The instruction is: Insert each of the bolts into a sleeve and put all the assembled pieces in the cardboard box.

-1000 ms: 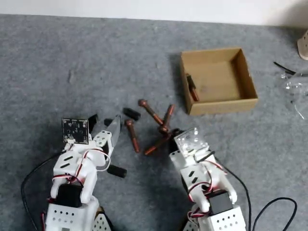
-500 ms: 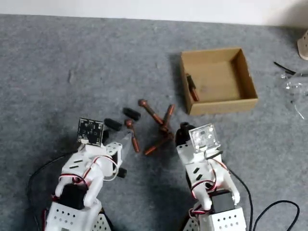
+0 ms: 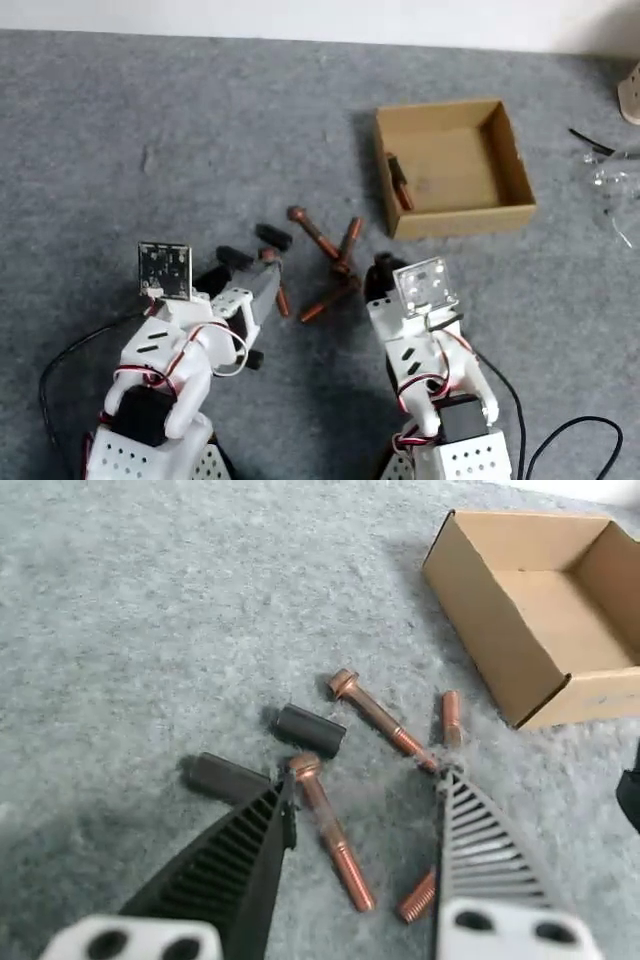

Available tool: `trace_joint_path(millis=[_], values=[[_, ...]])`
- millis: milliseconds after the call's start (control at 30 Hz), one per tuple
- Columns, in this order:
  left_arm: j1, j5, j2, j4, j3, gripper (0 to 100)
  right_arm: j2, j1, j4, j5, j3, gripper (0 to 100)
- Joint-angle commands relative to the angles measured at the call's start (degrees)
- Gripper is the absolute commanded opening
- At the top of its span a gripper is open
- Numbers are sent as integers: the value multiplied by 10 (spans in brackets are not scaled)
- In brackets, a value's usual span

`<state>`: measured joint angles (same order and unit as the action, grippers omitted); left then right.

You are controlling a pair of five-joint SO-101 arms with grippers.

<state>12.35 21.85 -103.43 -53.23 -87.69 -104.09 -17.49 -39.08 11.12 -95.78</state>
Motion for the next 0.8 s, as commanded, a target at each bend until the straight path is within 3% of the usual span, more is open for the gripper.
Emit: trace_joint_path(millis=[0, 467, 767], values=[[9, 4, -4, 2, 31, 221, -13, 10, 36, -4, -48, 5], [58, 5, 8, -22, 85, 221, -13, 7, 36, -4, -52, 5], [59, 11, 308, -22, 219, 221, -13, 7, 36, -3, -52, 5]])
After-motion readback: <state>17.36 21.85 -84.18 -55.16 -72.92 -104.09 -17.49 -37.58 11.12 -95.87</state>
